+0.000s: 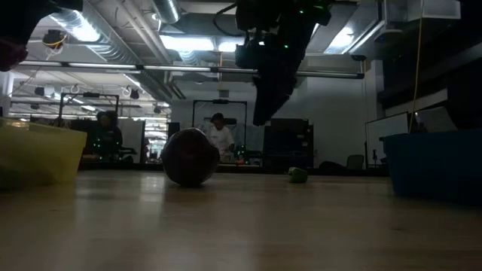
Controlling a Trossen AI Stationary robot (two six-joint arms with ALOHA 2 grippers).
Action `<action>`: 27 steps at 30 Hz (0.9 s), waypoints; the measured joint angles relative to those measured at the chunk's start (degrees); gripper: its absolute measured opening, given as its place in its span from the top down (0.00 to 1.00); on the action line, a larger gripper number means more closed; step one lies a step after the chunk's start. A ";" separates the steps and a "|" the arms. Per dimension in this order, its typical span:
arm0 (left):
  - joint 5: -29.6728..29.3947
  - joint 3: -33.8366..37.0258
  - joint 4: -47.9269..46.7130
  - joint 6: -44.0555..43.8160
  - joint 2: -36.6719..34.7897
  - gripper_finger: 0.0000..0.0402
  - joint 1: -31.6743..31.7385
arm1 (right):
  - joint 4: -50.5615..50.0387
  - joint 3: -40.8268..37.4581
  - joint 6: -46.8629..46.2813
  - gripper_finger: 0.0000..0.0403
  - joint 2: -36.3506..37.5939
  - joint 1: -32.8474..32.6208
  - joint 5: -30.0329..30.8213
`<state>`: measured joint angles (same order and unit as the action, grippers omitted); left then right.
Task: Sort produce into baskets
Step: Put the red chili pepper into the yellow bin, then put the green chili pepper into the yellow bin
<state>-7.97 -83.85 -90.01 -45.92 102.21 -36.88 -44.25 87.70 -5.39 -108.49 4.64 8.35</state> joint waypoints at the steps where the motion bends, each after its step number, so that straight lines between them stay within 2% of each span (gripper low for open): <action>1: 0.00 0.00 0.01 -0.40 0.00 0.65 0.08 | -0.60 0.00 0.01 0.41 0.00 0.00 0.48; 5: 0.00 1.19 0.03 -2.94 -0.02 0.65 0.15 | -1.97 -0.04 -0.01 0.41 0.00 0.00 1.49; 8: 0.96 5.16 0.02 -7.49 -0.02 0.65 0.15 | -2.56 -0.04 -0.02 0.41 0.00 0.00 1.58; 15: 2.12 12.78 -0.02 -11.87 -0.02 0.65 0.12 | -2.51 -0.04 -0.02 0.41 0.00 0.00 1.56; 19: 2.23 14.20 -0.03 -10.95 0.00 0.65 0.37 | -2.49 -0.04 -0.04 0.41 0.00 0.00 1.56; 22: 2.29 14.84 0.26 -10.30 0.00 0.61 1.22 | -2.47 -0.04 -0.04 0.41 0.00 0.00 1.56; 27: 3.71 15.98 0.47 -10.08 0.00 0.49 3.22 | -2.68 -0.04 -0.04 0.41 0.00 0.00 1.59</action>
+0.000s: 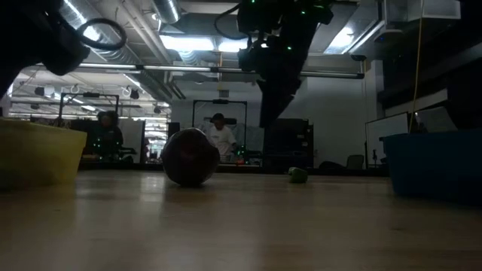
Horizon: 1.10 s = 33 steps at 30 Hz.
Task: Sort produce into baskets
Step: Put the green chili pepper into the yellow bin
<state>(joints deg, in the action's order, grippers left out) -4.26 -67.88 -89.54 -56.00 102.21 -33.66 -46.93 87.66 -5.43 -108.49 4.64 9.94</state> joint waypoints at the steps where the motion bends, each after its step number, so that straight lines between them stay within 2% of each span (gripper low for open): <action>1: 1.07 0.00 0.00 0.56 0.00 0.47 0.36 | -0.40 0.00 0.01 0.41 0.00 0.00 0.15; 5: 3.79 0.00 0.17 1.28 0.00 0.44 1.61 | -0.84 -1.89 2.17 0.41 -0.03 0.40 2.10; 12: 3.81 0.00 0.17 1.32 0.00 0.46 1.95 | -0.85 -8.04 2.95 0.41 -0.07 3.83 1.68; 20: 3.81 0.00 0.26 2.50 0.00 0.46 1.95 | 2.54 -14.14 9.85 0.41 -0.07 5.54 -5.53; 25: 3.81 0.00 0.66 2.53 0.00 0.47 1.95 | 5.25 -15.70 13.06 0.41 0.17 5.14 -6.49; 33: 3.77 0.00 0.65 2.65 0.00 0.48 1.95 | 4.68 -15.13 13.32 0.41 0.09 5.14 -6.56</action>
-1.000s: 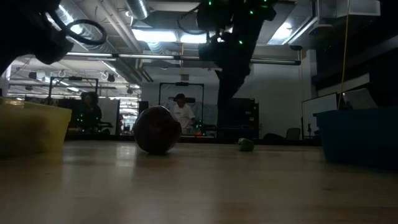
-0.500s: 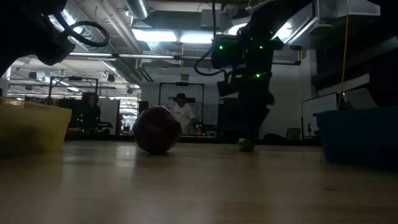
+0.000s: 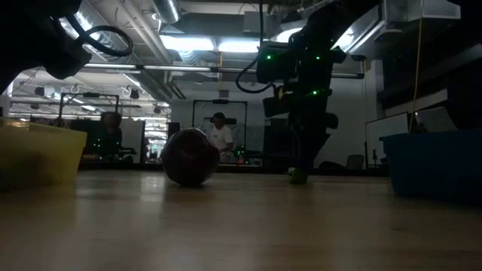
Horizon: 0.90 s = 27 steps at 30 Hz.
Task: Sort produce into baskets
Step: Put the green chili pepper into the yellow bin
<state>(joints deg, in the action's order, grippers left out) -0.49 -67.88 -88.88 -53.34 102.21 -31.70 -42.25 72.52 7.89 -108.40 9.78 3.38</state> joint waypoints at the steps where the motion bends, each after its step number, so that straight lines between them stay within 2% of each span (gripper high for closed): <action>1: 0.00 0.00 -0.02 0.17 0.00 0.48 0.00 | -0.52 0.44 0.01 0.41 -0.09 0.00 0.00; 9: -0.03 0.00 -0.02 0.29 0.00 0.48 0.00 | -2.53 3.09 0.00 0.41 -0.24 -0.07 -0.46; 16: -0.13 0.00 0.00 0.26 0.00 0.48 0.00 | -2.38 3.09 1.01 0.41 -0.24 -0.07 -7.82; 27: -0.11 -0.02 3.71 0.62 0.00 0.48 0.00 | -0.01 2.18 3.14 0.41 -0.62 -0.07 -7.37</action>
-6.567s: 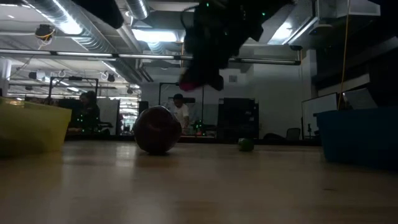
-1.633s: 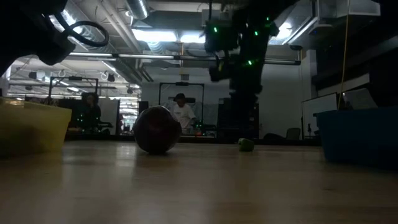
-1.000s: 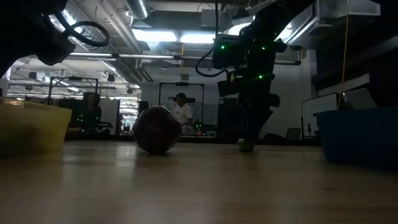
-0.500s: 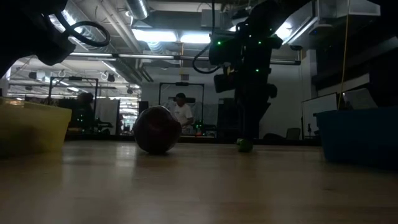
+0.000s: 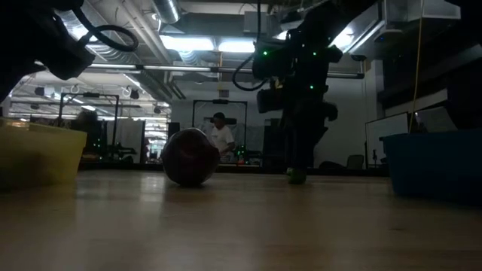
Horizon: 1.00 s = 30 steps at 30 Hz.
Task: Sort produce into baskets
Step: Put the green chili pepper into the yellow bin
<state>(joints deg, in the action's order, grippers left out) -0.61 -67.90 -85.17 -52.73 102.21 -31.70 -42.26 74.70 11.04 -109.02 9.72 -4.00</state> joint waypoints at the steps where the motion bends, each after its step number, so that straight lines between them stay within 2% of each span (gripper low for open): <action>1: 0.06 -0.04 0.38 0.15 0.00 0.48 -0.02 | 1.59 -0.73 0.01 0.41 0.01 0.00 0.45; 8: -0.55 -0.04 0.34 0.35 -0.53 0.48 -0.02 | 3.52 -2.60 0.01 0.41 -0.02 0.00 0.81; 15: -3.11 -0.04 0.49 -2.91 -4.24 0.48 -0.02 | 5.97 -5.04 -0.06 0.42 0.01 0.02 1.24; 23: -3.19 -0.09 1.94 -4.29 -8.10 0.48 0.00 | 6.71 -5.40 -0.16 0.62 0.01 0.04 2.00; 30: -3.33 -0.11 10.13 -2.48 -8.83 0.48 -0.02 | 7.11 -5.38 -0.22 0.77 0.01 0.04 1.93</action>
<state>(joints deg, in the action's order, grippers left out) -3.93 -68.01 -75.04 -55.20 93.38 -31.72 -35.15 69.32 10.81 -109.01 9.76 -2.06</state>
